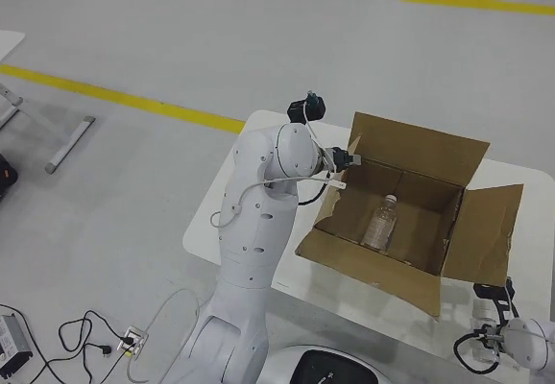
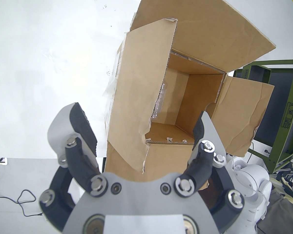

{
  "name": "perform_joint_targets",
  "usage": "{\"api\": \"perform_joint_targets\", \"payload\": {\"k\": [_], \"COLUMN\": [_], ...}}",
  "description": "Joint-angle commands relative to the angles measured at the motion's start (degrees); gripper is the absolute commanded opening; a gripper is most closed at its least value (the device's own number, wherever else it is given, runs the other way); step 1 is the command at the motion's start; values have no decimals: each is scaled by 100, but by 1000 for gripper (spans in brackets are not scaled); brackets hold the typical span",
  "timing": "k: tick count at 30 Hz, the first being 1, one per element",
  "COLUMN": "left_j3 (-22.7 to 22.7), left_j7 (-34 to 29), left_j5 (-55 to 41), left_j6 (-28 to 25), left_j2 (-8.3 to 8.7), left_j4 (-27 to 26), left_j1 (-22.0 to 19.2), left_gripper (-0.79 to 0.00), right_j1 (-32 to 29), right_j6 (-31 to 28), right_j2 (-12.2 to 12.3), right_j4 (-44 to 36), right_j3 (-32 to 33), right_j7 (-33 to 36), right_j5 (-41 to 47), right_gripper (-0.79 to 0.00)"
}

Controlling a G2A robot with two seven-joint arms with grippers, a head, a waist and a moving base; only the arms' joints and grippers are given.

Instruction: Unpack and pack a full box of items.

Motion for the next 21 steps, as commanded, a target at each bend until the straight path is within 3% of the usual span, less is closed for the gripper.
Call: {"api": "perform_joint_targets", "payload": {"k": [1, 6, 14, 21], "left_j3": [0, 0, 0, 0], "left_j7": [0, 0, 0, 0], "left_j5": [0, 0, 0, 0], "left_j6": [0, 0, 0, 0], "left_j2": [0, 0, 0, 0], "left_j4": [0, 0, 0, 0], "left_j1": [0, 0, 0, 0], "left_gripper": [0, 0, 0, 0], "right_j1": [-12, -160, -500, -473], "right_j6": [28, 159, 259, 372], "right_j2": [8, 62, 164, 219], "right_j4": [-76, -574, -2337, -3409], "right_j3": [108, 756, 2564, 3025], "right_j7": [13, 64, -202, -28], "right_j5": [110, 625, 2090, 2764], "right_gripper": [-785, -785, -785, -785]}}
